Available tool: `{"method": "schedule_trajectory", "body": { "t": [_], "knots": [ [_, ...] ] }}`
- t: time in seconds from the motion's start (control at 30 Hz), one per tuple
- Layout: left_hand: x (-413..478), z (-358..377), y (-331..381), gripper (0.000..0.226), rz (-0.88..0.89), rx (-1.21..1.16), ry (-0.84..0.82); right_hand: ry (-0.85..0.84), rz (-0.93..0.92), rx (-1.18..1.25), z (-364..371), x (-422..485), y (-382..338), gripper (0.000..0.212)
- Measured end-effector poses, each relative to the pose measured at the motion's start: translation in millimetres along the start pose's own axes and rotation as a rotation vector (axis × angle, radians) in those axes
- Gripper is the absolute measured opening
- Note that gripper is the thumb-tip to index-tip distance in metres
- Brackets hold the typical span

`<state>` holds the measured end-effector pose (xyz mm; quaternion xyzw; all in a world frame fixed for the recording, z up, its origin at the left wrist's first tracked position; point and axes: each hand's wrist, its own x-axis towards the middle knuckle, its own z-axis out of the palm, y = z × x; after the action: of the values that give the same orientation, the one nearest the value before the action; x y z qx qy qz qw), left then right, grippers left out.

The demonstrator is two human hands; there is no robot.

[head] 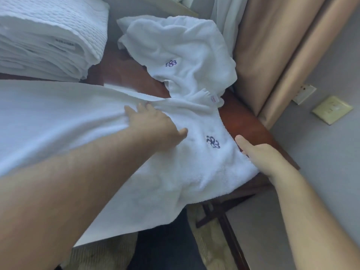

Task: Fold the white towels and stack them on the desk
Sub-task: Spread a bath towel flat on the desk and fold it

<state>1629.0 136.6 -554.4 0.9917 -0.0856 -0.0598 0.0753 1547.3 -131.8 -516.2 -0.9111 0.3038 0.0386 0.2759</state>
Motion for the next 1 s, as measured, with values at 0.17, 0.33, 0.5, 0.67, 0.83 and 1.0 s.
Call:
{"method": "schedule_trajectory", "body": {
  "t": [0.17, 0.33, 0.5, 0.67, 0.83, 1.0],
  "knots": [
    [2.5, 28.1, -0.1, 0.096, 0.032, -0.086, 0.152, -0.361, -0.375, 0.36, 2.6, -22.4, 6.3, 0.043],
    [1.5, 25.9, -8.3, 0.087, 0.077, -0.083, 0.189, -0.276, -0.511, 0.915, 8.8, -20.2, -12.3, 0.039],
    [-2.7, 23.0, -8.0, 0.079, 0.097, -0.074, 0.22, -0.109, -0.558, 1.127, -4.4, -11.5, -21.0, 0.019],
    [-5.1, 21.8, -7.0, 0.078, 0.095, -0.067, 0.208, 0.051, -0.328, 0.123, -34.4, -19.7, -46.3, 0.03],
    [-4.3, 21.9, -7.3, 0.076, 0.074, -0.048, 0.208, 0.066, -0.019, -0.596, -48.7, -9.3, -59.9, 0.081],
    [-5.0, 23.0, -7.7, 0.072, 0.088, -0.046, 0.168, 0.156, -0.258, -0.602, -17.5, 7.9, -67.6, 0.054]
  ]
}}
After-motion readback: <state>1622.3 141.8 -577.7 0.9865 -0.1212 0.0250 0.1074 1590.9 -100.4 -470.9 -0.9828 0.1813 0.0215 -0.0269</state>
